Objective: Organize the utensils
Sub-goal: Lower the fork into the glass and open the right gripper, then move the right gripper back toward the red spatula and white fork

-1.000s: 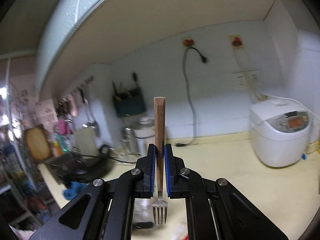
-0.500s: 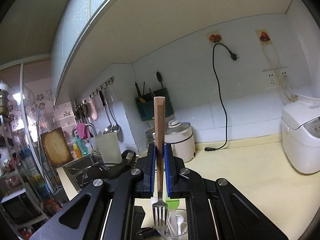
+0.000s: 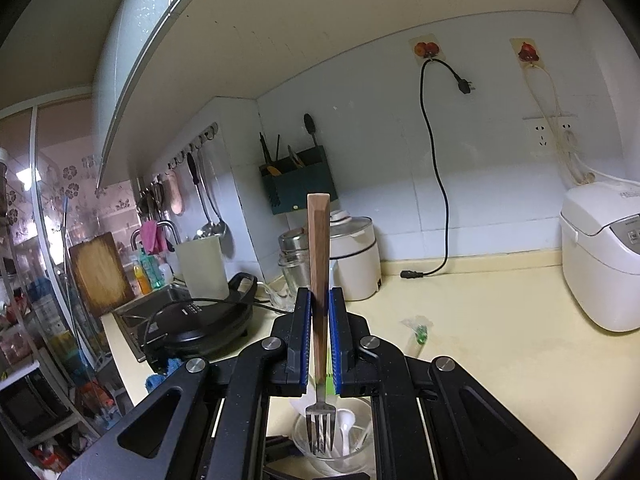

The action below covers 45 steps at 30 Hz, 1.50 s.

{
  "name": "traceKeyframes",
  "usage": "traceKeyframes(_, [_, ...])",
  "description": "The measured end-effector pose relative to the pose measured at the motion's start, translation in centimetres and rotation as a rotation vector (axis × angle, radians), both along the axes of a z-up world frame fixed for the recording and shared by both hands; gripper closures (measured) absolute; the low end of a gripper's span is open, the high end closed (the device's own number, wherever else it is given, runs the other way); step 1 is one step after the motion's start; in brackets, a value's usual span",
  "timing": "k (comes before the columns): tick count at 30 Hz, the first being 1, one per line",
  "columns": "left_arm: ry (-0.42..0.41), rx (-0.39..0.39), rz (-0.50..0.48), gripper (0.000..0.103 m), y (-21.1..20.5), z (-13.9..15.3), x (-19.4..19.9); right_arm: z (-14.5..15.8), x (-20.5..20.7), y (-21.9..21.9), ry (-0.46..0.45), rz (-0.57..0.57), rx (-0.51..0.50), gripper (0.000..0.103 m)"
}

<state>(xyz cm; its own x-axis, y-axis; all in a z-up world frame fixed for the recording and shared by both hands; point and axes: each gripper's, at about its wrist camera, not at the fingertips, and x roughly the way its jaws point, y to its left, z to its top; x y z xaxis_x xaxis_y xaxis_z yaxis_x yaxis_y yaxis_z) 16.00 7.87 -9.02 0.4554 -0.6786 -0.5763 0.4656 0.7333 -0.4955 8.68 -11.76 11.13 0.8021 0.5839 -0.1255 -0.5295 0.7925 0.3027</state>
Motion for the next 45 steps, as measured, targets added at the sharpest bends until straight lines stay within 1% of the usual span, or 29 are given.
traceKeyframes(3, [0.000,0.000,0.000,0.012,0.0,0.0,0.0,-0.4,0.0,0.0,0.003,-0.011,-0.014,0.094])
traceKeyframes(9, [0.000,0.000,-0.001,0.012,0.0,0.0,0.0,-0.8,-0.1,0.7,-0.001,-0.038,-0.082,0.094])
traceKeyframes(13, [0.000,0.000,-0.001,0.012,0.1,0.0,0.0,-1.4,0.4,1.9,0.035,-0.015,-0.127,0.094])
traceKeyframes(16, [0.000,0.000,-0.001,0.012,0.1,0.0,0.0,-1.9,0.7,2.9,0.056,-0.019,-0.160,0.093])
traceKeyframes(21, [0.000,-0.001,-0.001,0.012,0.0,0.0,0.0,-1.9,0.7,3.2,0.047,-0.010,-0.175,0.087])
traceKeyframes(27, [0.000,-0.003,-0.001,0.012,-0.2,0.1,-0.1,-1.7,0.3,2.0,0.043,-0.001,-0.153,0.087])
traceKeyframes(33, [0.001,-0.003,-0.001,0.012,-0.5,0.0,-0.1,-1.9,-0.3,-1.1,0.053,-0.029,-0.115,0.087])
traceKeyframes(36, [0.001,-0.003,-0.001,0.012,-0.5,0.0,-0.1,-2.0,-0.9,-3.6,0.042,-0.053,-0.070,0.087])
traceKeyframes(39, [0.001,-0.003,-0.001,0.012,-0.5,0.0,-0.1,-2.5,-1.1,-6.9,0.055,-0.114,-0.034,0.084])
traceKeyframes(41, [0.001,-0.003,-0.001,0.012,-0.5,0.0,-0.1,-3.5,-0.4,-8.8,0.096,-0.157,-0.020,0.081])
traceKeyframes(45, [0.001,-0.004,-0.001,0.012,-0.5,0.0,-0.1,-7.5,2.5,-12.6,0.285,-0.237,0.043,0.081])
